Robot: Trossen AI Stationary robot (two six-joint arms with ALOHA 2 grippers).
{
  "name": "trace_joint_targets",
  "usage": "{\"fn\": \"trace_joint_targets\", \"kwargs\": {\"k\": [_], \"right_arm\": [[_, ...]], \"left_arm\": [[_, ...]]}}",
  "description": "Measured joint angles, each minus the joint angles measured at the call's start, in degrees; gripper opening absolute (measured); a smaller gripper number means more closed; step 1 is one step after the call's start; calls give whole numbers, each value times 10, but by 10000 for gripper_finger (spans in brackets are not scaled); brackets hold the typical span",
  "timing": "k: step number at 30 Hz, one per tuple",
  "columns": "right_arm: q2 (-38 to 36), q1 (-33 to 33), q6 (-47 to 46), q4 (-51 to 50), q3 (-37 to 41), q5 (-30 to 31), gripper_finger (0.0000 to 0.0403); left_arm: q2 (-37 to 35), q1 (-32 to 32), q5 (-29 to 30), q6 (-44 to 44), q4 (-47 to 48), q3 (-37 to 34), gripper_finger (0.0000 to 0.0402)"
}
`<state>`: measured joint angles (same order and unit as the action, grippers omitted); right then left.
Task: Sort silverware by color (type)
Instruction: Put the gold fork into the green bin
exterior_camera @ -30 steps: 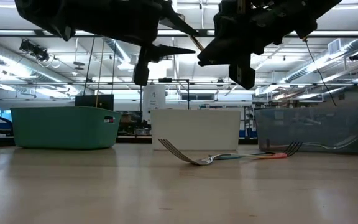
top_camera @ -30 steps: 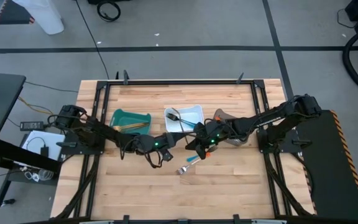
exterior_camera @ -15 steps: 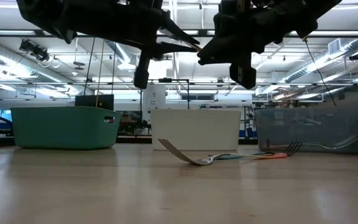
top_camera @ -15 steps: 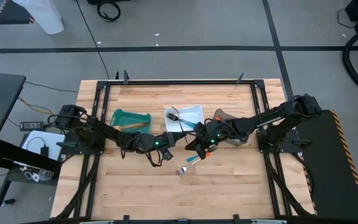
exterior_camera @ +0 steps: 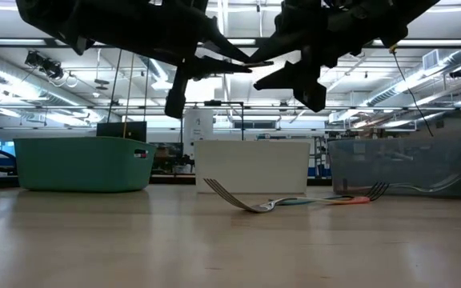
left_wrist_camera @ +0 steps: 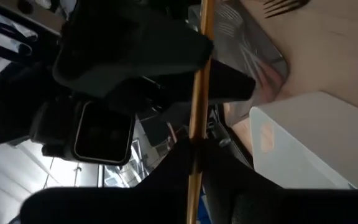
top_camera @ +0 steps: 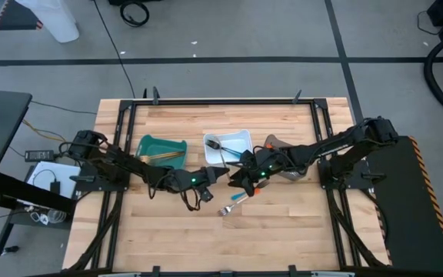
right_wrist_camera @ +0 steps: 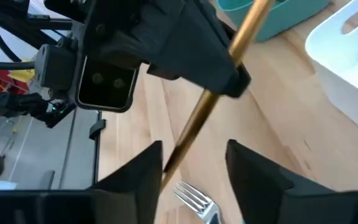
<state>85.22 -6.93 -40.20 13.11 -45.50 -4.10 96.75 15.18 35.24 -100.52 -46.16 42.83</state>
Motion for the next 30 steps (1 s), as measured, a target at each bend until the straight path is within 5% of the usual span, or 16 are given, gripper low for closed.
{"fn": "trace_joint_targets", "kwargs": {"k": [9, 20, 30], "right_arm": [[-48, -8, 49, -59, 0, 58, 246], [-84, -66, 77, -192, 1, 188, 258], [-80, -124, 45, -207, 35, 270, 256]], "left_arm": [[0, 38, 117, 103, 52, 0, 31], [-1, 51, 238, 241, 132, 0, 31], [-50, 8, 232, 357, 239, 1, 31]]}}
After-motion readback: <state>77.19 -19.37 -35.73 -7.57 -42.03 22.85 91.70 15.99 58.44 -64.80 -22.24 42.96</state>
